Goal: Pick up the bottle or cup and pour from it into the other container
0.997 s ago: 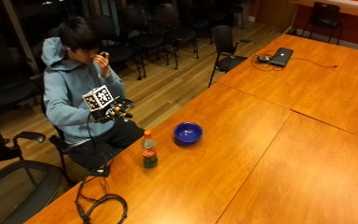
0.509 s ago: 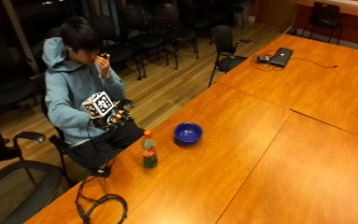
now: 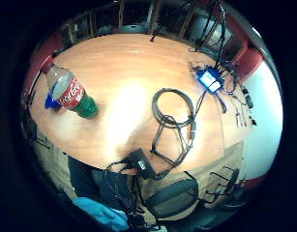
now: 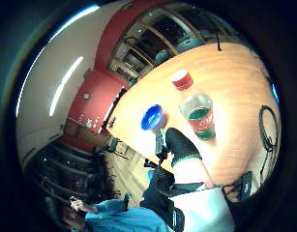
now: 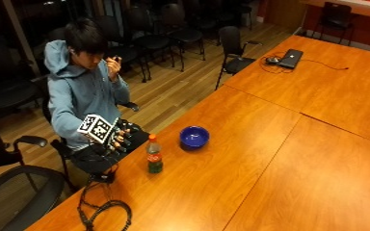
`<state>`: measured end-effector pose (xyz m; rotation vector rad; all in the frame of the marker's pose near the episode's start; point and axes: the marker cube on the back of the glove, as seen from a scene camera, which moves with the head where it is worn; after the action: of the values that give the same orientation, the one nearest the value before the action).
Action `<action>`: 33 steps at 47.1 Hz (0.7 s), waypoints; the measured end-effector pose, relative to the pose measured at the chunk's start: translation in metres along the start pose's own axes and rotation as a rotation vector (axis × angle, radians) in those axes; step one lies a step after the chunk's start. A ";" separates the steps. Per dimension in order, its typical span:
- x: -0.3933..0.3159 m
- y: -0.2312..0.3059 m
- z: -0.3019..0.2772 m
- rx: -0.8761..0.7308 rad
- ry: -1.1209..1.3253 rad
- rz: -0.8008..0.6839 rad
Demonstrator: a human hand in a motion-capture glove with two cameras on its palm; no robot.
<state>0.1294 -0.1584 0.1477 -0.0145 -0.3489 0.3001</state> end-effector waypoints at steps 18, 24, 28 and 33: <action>0.037 -0.027 0.038 -0.074 -0.291 0.047; 0.037 -0.030 0.065 -0.106 -0.422 0.041; 0.034 -0.032 0.079 -0.127 -0.495 0.041; 0.029 -0.037 0.095 -0.169 -0.573 0.031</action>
<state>0.1336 -0.1892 0.2487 -0.1012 -0.9434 0.3018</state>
